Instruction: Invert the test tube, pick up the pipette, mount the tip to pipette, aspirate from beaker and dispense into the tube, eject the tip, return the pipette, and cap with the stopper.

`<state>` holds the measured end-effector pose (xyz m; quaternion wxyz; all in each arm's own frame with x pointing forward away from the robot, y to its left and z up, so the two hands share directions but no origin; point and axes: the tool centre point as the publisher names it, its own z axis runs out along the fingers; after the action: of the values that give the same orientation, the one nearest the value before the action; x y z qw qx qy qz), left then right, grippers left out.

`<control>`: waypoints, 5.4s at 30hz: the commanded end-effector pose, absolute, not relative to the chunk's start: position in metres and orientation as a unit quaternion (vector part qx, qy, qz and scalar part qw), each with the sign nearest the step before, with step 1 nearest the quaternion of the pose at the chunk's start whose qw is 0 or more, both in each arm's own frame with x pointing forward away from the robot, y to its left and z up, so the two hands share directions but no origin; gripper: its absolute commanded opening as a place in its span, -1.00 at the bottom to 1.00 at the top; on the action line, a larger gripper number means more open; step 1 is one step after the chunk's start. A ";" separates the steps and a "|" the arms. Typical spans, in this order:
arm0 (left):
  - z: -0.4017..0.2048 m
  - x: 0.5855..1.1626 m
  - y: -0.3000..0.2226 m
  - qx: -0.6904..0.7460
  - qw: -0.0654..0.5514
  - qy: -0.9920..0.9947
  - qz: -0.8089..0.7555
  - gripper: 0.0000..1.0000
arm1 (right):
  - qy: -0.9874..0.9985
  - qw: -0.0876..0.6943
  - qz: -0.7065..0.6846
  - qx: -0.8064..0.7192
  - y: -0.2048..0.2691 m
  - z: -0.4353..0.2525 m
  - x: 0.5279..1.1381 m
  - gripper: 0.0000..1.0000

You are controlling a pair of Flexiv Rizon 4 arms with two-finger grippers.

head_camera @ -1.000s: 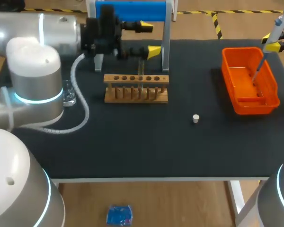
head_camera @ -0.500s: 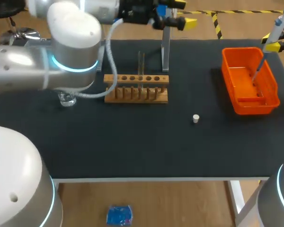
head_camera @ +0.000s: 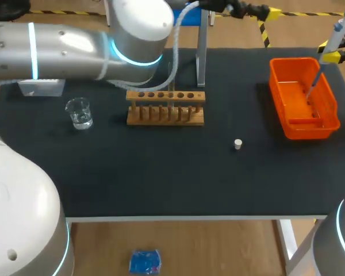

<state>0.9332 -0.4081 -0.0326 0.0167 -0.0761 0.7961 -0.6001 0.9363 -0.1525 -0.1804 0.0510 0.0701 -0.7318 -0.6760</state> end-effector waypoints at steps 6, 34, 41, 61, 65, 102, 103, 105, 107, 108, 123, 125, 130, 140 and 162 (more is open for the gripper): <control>-0.046 0.950 -0.477 -0.067 0.010 0.793 -0.605 1.00 | -0.732 0.053 -0.676 0.072 -0.154 -0.180 0.938 -1.00; -0.046 0.950 -0.477 -0.067 0.010 0.793 -0.605 -1.00 | -0.732 0.053 -0.676 0.072 -0.154 -0.180 0.938 -1.00; -0.048 0.946 -0.483 -0.073 0.015 0.789 -0.609 -1.00 | -0.732 0.053 -0.676 0.072 -0.154 -0.180 0.938 -1.00; -0.054 0.934 -0.539 -0.058 0.022 0.748 -0.660 -1.00 | -0.732 0.053 -0.676 0.072 -0.154 -0.180 0.938 -1.00; -0.057 0.934 -0.544 -0.057 0.024 0.737 -0.673 -1.00 | -0.732 0.053 -0.676 0.072 -0.154 -0.180 0.938 -1.00; -0.068 0.944 -0.565 -0.015 0.002 0.694 -0.720 -1.00 | -0.732 0.053 -0.676 0.072 -0.154 -0.180 0.938 -1.00; -0.068 0.944 -0.566 -0.020 -0.002 0.695 -0.718 -1.00 | -0.732 0.053 -0.676 0.072 -0.154 -0.180 0.938 -1.00; -0.069 0.944 -0.567 -0.022 -0.004 0.696 -0.718 -1.00 | -0.732 0.053 -0.676 0.072 -0.154 -0.180 0.938 -1.00; -0.070 0.944 -0.567 -0.027 -0.010 0.697 -0.717 -1.00 | -0.732 0.053 -0.676 0.072 -0.154 -0.180 0.938 -1.00; -0.070 0.944 -0.568 -0.026 -0.010 0.697 -0.717 -1.00 | -0.732 0.053 -0.676 0.072 -0.154 -0.180 0.938 -1.00; -0.081 0.943 -0.572 -0.040 -0.022 0.707 -0.706 -1.00 | -0.732 0.053 -0.676 0.072 -0.154 -0.180 0.938 -1.00; -0.083 0.943 -0.572 -0.042 -0.023 0.709 -0.704 -1.00 | -0.732 0.053 -0.676 0.072 -0.154 -0.180 0.938 -1.00; -0.085 0.944 -0.572 -0.044 -0.024 0.710 -0.702 -1.00 | -0.732 0.053 -0.676 0.072 -0.154 -0.180 0.938 -1.00; -0.091 0.943 -0.574 -0.049 -0.029 0.716 -0.696 -1.00 | -0.732 0.053 -0.676 0.072 -0.154 -0.180 0.938 -1.00; -0.087 0.942 -0.561 -0.061 -0.004 0.716 -0.695 -1.00 | -0.732 0.053 -0.676 0.072 -0.154 -0.180 0.938 -1.00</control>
<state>0.9503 -0.5661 -0.0885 -0.0208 -0.0489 0.7432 -0.6670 0.9364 -0.1527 -0.1812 0.0510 0.0708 -0.7312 -0.6766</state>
